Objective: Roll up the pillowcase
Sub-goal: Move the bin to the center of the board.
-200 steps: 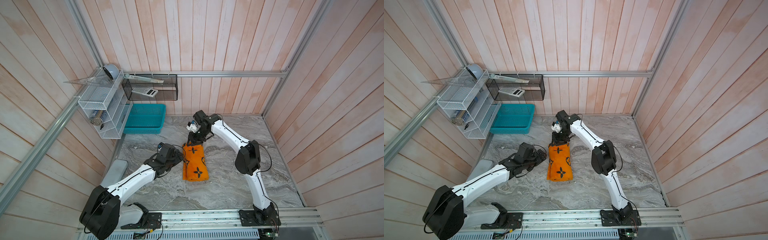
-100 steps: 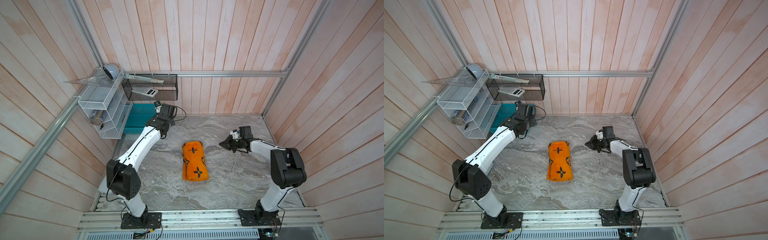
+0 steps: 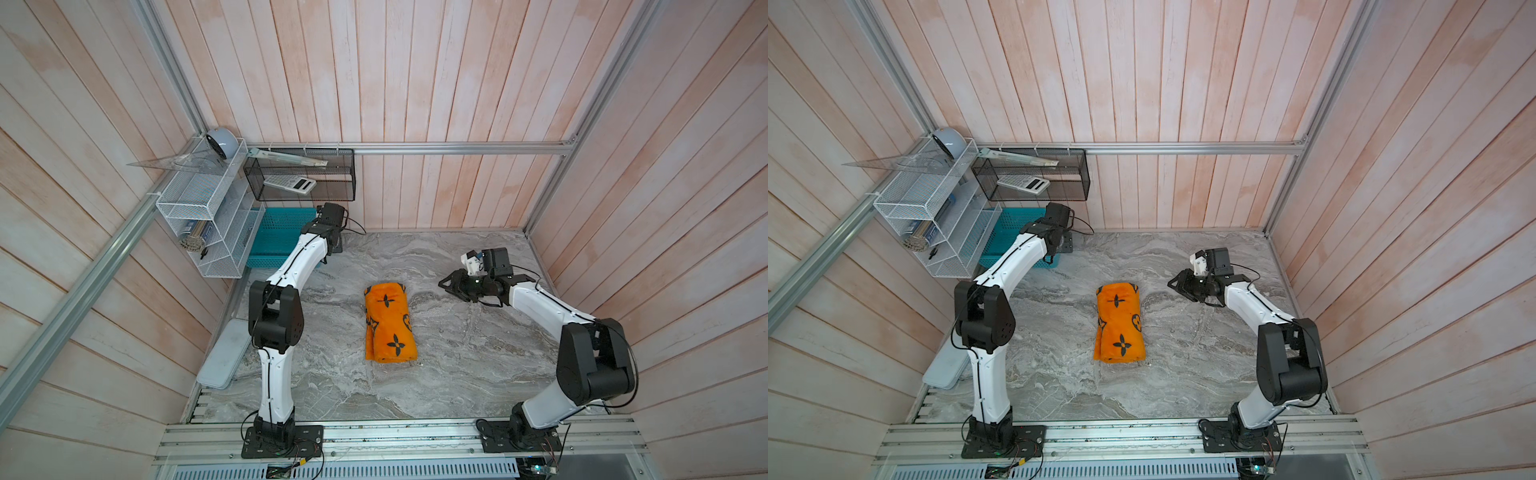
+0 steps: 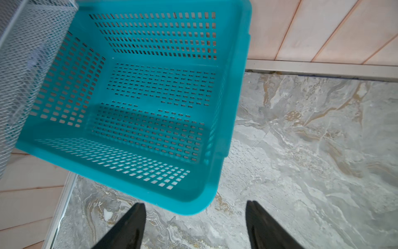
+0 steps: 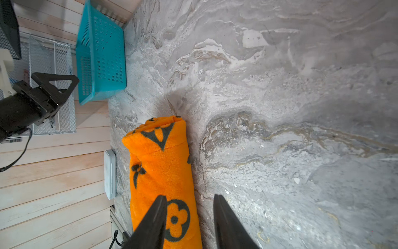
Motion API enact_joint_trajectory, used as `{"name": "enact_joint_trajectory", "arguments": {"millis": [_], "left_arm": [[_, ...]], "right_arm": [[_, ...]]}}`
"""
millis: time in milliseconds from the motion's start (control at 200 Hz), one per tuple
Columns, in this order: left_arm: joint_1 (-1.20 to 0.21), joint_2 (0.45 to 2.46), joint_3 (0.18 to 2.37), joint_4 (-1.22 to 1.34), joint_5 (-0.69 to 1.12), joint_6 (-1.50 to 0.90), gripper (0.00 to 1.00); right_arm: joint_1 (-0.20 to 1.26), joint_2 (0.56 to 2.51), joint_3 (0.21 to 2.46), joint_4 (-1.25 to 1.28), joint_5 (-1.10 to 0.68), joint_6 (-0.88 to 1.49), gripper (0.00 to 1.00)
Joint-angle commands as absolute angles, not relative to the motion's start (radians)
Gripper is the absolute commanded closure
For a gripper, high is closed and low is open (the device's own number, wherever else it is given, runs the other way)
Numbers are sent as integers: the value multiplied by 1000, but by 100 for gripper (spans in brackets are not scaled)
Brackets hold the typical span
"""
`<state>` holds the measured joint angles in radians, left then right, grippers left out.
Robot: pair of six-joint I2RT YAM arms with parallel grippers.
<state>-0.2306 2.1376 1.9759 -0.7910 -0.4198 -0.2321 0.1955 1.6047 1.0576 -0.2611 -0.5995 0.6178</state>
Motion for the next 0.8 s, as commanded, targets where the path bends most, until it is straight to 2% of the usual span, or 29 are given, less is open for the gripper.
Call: {"name": "enact_joint_trajectory", "arguments": {"millis": [0,345,485,520,570,610,615,620,625,655,735,795], "left_arm": [[-197,2179,2021,-749,-349,-182,21],[-160,2399,2244,-844,-224,-123,24],[-157,2429,2275,-863,-200,-122,32],[-157,2430,2273,-864,-199,-121,37],[-156,2429,2268,-866,-192,-120,50],[-157,2425,2264,-870,-181,-128,64],[-157,2424,2262,-871,-179,-130,69],[-157,2423,2261,-871,-178,-132,69],[-157,2422,2259,-871,-176,-133,74],[-156,2414,2249,-870,-162,-140,86],[-163,2382,2195,-847,-104,-200,100],[-176,2353,2150,-824,-54,-240,100]], "right_arm": [[189,1621,1076,-303,-588,592,59],[185,1642,1100,-312,-587,593,61],[186,1656,1107,-308,-589,598,63],[186,1660,1109,-309,-592,598,65],[186,1665,1111,-309,-593,601,66],[186,1669,1112,-306,-594,605,66],[186,1668,1112,-307,-594,606,66],[186,1669,1112,-306,-594,607,67],[186,1669,1112,-306,-594,607,67],[186,1670,1111,-303,-595,612,68],[191,1665,1113,-300,-595,620,70],[197,1659,1116,-304,-588,621,70]]}}
